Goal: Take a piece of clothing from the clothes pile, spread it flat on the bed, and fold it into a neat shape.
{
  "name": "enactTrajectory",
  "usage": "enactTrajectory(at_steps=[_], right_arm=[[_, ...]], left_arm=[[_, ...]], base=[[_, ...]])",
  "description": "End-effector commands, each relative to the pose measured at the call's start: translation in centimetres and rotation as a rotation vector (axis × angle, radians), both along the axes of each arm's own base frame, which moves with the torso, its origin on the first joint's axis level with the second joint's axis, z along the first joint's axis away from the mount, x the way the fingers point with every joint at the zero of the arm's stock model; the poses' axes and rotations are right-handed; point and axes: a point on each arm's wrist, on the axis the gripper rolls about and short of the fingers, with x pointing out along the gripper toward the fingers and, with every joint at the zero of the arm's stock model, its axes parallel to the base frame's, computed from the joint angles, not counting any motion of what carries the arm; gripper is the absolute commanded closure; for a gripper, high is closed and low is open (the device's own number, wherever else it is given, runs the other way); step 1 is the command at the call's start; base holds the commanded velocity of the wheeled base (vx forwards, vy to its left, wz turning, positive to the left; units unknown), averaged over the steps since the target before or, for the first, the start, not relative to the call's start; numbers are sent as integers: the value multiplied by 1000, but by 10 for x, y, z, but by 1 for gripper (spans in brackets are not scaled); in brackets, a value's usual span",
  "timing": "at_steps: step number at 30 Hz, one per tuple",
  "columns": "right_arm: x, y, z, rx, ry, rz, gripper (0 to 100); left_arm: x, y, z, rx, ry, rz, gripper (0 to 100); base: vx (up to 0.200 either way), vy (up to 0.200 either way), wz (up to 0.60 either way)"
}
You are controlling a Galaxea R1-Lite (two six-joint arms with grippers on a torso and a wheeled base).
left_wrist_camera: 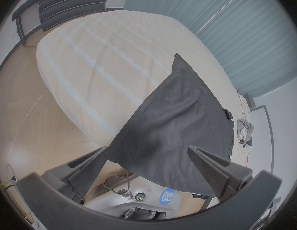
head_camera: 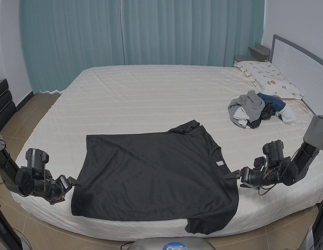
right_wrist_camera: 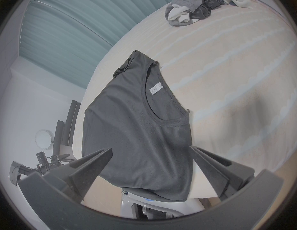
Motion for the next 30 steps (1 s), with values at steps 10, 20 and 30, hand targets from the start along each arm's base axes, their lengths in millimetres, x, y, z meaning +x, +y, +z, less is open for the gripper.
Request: enactTrajectory(at_steps=[10,20,30], right_arm=[[8,2,6,53,-27,-49,0],[31,14,12,176,-95,-133,0],[63,52,23,226,-133,-150,0]], left_arm=[[6,-1,-6,-9,16,2,0],[18,-10,-3,-79,-5,69,0],[22,-13,-7,-170,13,53,0]], base=[[0,60,0],[100,0,0],[140,0,0]])
